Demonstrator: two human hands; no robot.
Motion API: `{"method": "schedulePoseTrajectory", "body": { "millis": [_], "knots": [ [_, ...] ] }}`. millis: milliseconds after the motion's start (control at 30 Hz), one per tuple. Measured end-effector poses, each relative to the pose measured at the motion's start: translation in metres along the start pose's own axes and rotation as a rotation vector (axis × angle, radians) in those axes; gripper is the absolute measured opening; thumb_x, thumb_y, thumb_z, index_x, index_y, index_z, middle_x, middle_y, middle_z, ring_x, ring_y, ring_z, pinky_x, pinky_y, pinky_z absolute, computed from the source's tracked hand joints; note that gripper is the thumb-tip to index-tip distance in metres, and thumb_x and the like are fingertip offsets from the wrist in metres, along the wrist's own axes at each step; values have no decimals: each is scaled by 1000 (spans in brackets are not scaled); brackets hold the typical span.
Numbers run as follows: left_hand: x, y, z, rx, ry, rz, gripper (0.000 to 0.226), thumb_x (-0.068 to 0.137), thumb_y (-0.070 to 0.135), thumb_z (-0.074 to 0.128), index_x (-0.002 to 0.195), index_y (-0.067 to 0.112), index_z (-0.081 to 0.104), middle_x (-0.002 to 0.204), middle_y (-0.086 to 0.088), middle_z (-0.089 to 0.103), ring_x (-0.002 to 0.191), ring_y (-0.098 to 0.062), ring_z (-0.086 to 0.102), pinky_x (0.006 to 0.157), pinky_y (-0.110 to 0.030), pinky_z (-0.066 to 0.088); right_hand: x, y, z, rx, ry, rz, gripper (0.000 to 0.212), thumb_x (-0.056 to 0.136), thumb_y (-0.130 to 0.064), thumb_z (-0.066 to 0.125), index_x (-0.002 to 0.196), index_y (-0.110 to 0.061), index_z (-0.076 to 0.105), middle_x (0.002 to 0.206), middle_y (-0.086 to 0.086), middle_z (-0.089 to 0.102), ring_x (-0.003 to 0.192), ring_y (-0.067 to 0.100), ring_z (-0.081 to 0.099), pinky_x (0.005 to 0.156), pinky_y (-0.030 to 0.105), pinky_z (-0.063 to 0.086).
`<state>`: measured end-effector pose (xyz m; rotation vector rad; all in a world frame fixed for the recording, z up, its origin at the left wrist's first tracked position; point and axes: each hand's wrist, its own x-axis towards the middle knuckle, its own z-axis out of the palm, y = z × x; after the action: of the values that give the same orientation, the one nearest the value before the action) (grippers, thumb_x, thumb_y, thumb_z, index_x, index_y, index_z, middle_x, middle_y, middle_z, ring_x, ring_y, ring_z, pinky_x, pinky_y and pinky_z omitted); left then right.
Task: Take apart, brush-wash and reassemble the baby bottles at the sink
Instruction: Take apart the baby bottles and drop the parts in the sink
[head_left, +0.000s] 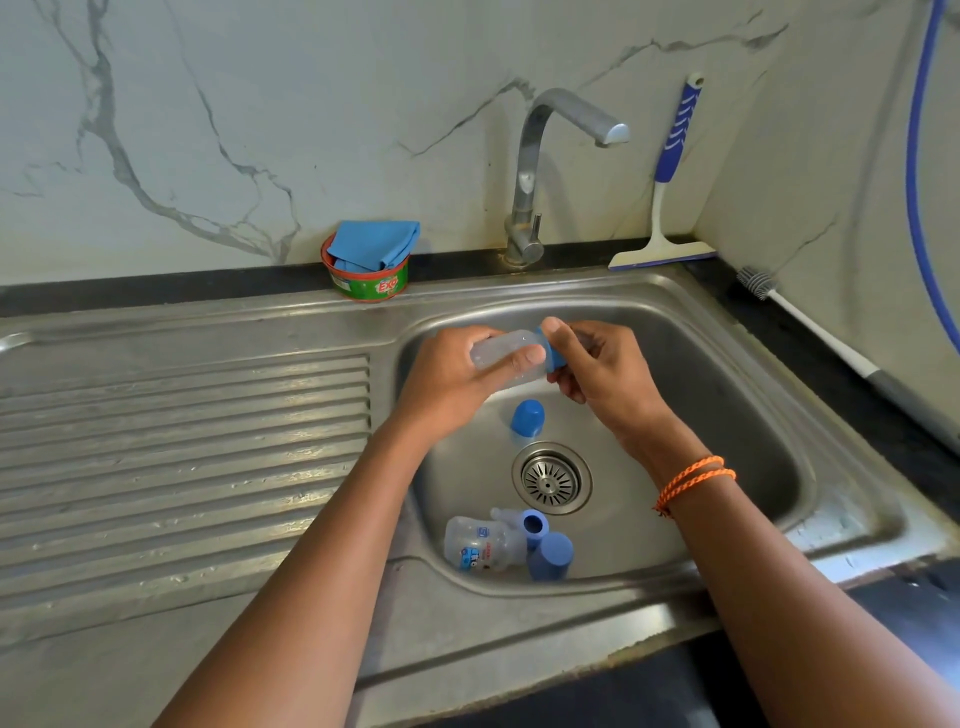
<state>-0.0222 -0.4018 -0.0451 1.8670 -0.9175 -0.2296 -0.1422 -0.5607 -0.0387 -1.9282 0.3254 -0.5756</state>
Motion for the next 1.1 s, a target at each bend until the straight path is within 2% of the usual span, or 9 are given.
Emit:
{"method": "schedulePoseTrajectory", "body": {
  "millis": [133,267,333,400,467,567,667,900,1100],
  "knots": [
    [-5,9,-5,-471,-47,-493,73,88,80,55,103,11,74,71,-13,68,44,-14,42,39,-20,28,-1,-8,-1,58,-137,-128,26,107,-17,62,131,-8,69,117,1,73,105,12,70,90,29,57],
    [-1,3,-14,-484,-2,-540,65,90,75,58,110,15,72,70,-15,66,42,-14,37,40,-20,25,2,-6,-4,98,-276,-136,52,99,-4,71,149,-18,59,144,2,63,133,24,61,115,46,49],
    [-1,3,-15,-469,-1,-510,60,90,74,60,105,18,75,68,-15,66,43,-15,37,43,-22,25,2,-9,-1,95,-251,-23,53,100,-21,74,149,-28,58,136,6,64,120,24,69,102,38,58],
    [-2,3,-13,-454,5,-474,58,89,71,64,102,17,76,67,-16,66,44,-15,39,44,-23,26,0,-10,6,8,-143,45,37,106,-43,61,125,-13,68,105,14,72,84,27,75,69,37,62],
    [-3,3,-10,-400,-11,-443,55,89,70,66,99,17,77,66,-15,67,42,-13,42,42,-21,27,1,-5,8,-132,-62,63,56,108,-52,51,98,1,65,73,15,68,55,23,63,51,34,52],
    [-2,1,-8,-410,6,-472,53,88,70,66,99,19,77,66,-15,67,42,-13,41,39,-20,28,3,-3,-3,5,-174,32,23,105,-24,66,115,-2,66,94,23,69,78,26,70,72,43,62],
    [1,-1,-9,-435,35,-500,57,88,72,66,103,18,76,69,-17,68,44,-14,40,39,-20,28,4,-5,-14,30,-344,-94,52,96,5,70,143,-15,59,134,8,64,128,22,62,106,40,55],
    [1,2,-3,-361,41,-489,56,90,74,59,98,21,75,73,-15,73,50,-16,45,42,-21,31,7,1,-2,38,-177,70,37,103,-40,64,126,-10,70,104,24,70,80,31,72,70,41,65],
    [19,-15,13,-153,50,-457,38,104,57,49,125,27,58,105,-2,66,83,-20,65,61,-30,49,16,19,-17,-133,275,162,33,101,-47,66,110,-15,71,89,9,71,78,32,72,57,34,62]
  ]
}}
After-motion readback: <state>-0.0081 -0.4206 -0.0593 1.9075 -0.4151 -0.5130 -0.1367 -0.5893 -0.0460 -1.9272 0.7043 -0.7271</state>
